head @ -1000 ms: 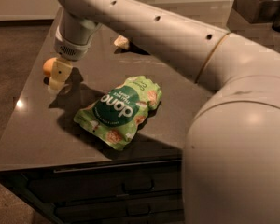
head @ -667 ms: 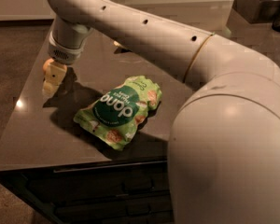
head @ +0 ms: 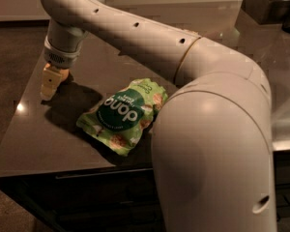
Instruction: Move orange can near brown chip bag
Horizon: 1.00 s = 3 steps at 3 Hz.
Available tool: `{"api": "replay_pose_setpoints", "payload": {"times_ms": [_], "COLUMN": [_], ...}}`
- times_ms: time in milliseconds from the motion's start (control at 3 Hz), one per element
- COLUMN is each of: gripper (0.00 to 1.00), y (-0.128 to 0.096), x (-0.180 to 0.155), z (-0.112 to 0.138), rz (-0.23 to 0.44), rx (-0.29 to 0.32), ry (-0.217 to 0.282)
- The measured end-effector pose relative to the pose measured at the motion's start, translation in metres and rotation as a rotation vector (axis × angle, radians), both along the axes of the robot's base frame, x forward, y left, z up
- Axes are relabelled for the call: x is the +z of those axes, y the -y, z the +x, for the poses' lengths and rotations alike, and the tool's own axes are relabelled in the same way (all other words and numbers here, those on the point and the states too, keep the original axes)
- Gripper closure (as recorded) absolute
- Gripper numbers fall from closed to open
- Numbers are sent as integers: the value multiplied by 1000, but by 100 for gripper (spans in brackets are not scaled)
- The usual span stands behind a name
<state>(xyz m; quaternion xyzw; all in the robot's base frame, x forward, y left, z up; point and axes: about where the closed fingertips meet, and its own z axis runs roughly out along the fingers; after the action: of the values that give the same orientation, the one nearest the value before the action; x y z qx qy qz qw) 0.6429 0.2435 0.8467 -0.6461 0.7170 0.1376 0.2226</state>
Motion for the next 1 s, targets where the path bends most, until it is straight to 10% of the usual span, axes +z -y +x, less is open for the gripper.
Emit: {"api": "replay_pose_setpoints", "payload": {"times_ms": [1000], "gripper": [87], "y": [-1], "x": [2], "z": [7], "rz": [8], "rx": [4], "ry": [-3]}}
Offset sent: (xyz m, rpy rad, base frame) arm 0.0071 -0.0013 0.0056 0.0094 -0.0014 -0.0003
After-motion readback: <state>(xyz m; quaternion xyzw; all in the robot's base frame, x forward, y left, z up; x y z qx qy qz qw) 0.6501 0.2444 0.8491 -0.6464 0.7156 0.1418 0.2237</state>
